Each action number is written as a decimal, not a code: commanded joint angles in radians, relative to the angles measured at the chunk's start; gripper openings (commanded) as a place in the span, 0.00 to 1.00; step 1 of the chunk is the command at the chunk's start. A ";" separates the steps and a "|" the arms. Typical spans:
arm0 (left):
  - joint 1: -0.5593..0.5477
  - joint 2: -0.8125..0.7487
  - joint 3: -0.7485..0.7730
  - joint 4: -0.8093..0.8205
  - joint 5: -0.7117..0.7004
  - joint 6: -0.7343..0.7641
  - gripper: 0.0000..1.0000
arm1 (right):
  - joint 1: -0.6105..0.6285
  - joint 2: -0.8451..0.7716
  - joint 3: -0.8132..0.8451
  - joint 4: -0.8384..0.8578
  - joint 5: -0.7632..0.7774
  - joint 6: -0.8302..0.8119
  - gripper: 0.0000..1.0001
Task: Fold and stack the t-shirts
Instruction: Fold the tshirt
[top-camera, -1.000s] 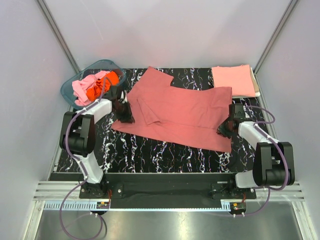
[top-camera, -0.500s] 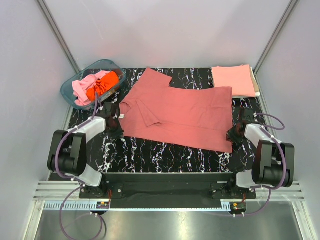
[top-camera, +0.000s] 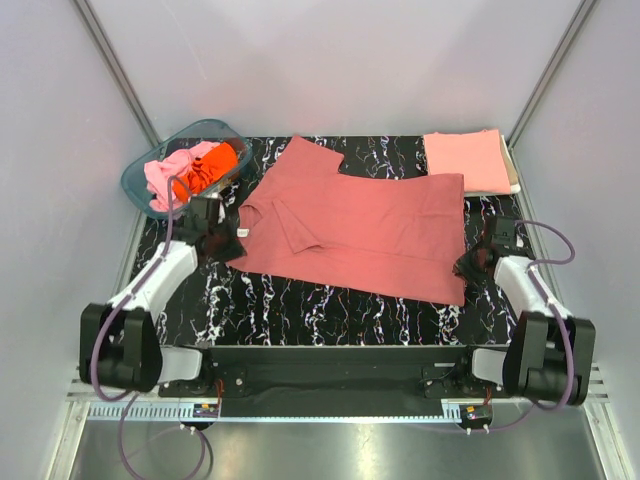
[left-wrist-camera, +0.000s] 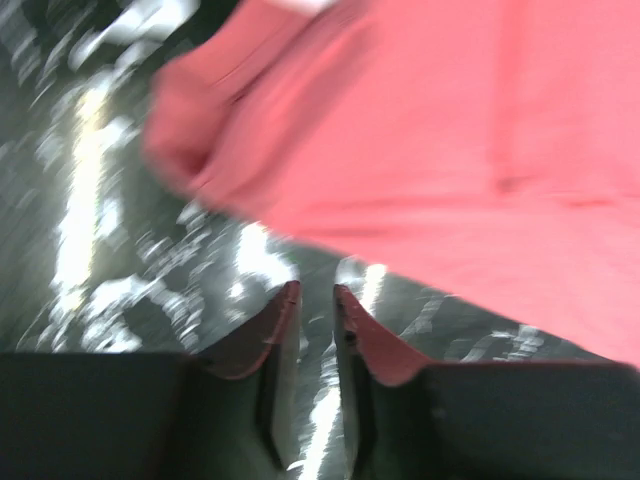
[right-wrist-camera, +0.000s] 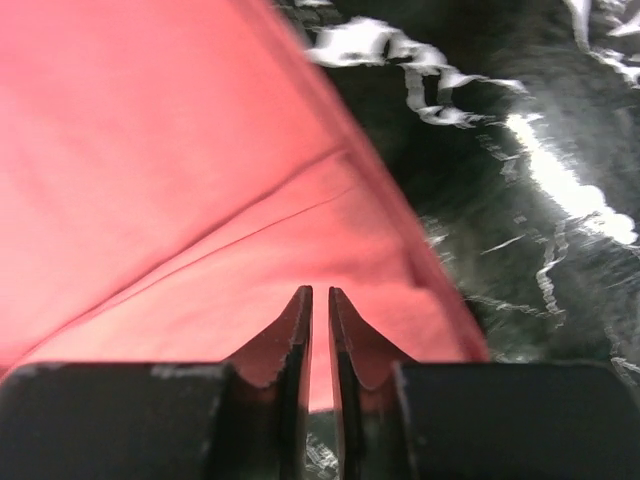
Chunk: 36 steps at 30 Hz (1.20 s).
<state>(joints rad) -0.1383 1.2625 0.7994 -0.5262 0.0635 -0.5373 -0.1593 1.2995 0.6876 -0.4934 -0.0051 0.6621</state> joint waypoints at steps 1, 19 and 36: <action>0.000 0.116 0.115 0.095 0.148 0.060 0.21 | -0.003 -0.123 0.030 -0.014 -0.105 -0.024 0.19; 0.025 0.186 -0.026 0.003 -0.168 -0.061 0.20 | -0.005 -0.161 0.069 -0.063 -0.161 -0.025 0.21; -0.043 0.026 0.038 0.179 0.205 -0.127 0.44 | -0.005 -0.246 0.084 -0.073 -0.220 -0.038 0.24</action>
<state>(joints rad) -0.1493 1.2491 0.7948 -0.4911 0.1005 -0.6228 -0.1600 1.0840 0.7174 -0.5739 -0.1829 0.6292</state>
